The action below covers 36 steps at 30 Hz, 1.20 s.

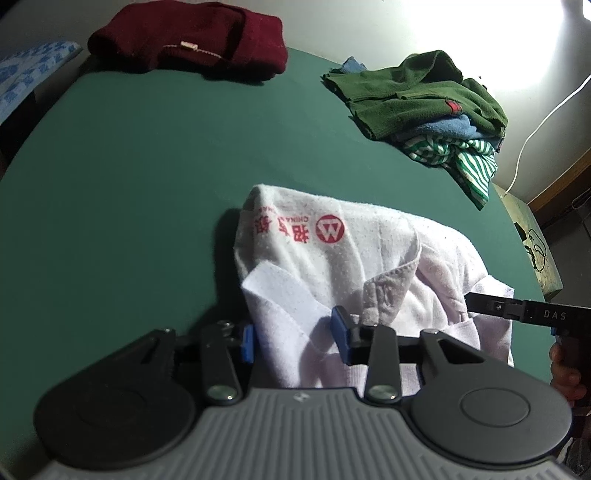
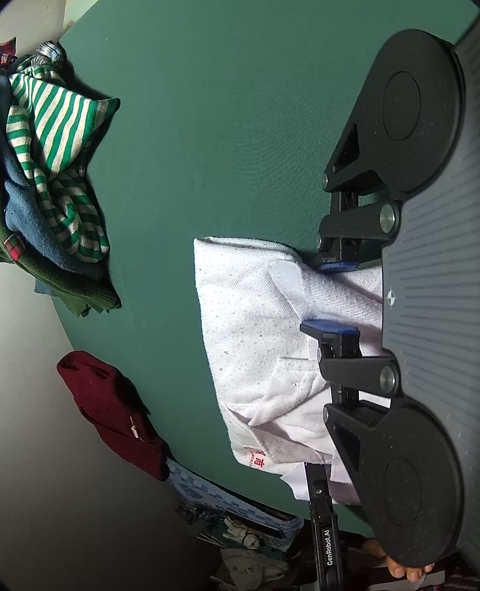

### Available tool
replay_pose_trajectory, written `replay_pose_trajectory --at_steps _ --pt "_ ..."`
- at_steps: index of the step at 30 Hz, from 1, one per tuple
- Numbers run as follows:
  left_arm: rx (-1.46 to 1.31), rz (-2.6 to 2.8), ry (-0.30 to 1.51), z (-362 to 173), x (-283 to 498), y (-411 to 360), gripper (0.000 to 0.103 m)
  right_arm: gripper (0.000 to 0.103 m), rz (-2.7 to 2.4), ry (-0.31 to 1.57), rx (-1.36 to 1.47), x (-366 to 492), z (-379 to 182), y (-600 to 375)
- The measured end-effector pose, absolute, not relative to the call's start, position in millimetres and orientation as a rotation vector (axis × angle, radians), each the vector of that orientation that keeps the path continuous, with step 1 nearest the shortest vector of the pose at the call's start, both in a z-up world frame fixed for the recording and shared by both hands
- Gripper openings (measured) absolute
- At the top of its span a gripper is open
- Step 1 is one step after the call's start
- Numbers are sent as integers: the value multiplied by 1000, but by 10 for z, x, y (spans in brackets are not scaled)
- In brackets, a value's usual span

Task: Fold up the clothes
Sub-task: 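Hold the shirt fold with the left gripper while the right gripper pinches the edge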

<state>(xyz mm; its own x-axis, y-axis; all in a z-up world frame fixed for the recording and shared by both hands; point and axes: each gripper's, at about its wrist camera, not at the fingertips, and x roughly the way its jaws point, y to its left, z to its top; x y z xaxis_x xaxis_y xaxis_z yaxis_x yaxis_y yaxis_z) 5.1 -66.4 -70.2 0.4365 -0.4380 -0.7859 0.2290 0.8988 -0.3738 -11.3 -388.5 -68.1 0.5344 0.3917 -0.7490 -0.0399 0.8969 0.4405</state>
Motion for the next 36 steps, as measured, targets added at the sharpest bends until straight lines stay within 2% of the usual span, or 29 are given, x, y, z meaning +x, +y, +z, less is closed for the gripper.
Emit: replay_pose_trajectory --at_steps 4,7,10,15,16,21,23,27,36 --pt "-223 -409 1045 -704 97 -664 32 20 266 985 339 -105 -668 -3835" --pt "-220 -408 1043 -707 94 -667 32 20 264 986 308 -90 -662 -3799" --pt "-205 -410 1046 -706 90 -683 35 26 264 986 285 -86 -654 -3759" --pt "-213 -415 1048 -710 95 -676 37 26 243 986 265 -89 -646 -3712" --pt "-217 -421 1050 -711 98 -673 42 26 239 985 266 -91 -648 -3709" --pt "-200 -429 1048 -708 86 -704 43 25 242 952 290 -141 -679 -3744" --pt "-203 -430 1044 -710 79 -708 47 24 234 944 308 -153 -686 -3757" --pt "-191 -445 1036 -711 65 -724 50 23 205 945 312 -151 -680 -3727" --pt "-133 -482 1037 -710 60 -845 73 20 223 939 307 -174 -698 -3754"
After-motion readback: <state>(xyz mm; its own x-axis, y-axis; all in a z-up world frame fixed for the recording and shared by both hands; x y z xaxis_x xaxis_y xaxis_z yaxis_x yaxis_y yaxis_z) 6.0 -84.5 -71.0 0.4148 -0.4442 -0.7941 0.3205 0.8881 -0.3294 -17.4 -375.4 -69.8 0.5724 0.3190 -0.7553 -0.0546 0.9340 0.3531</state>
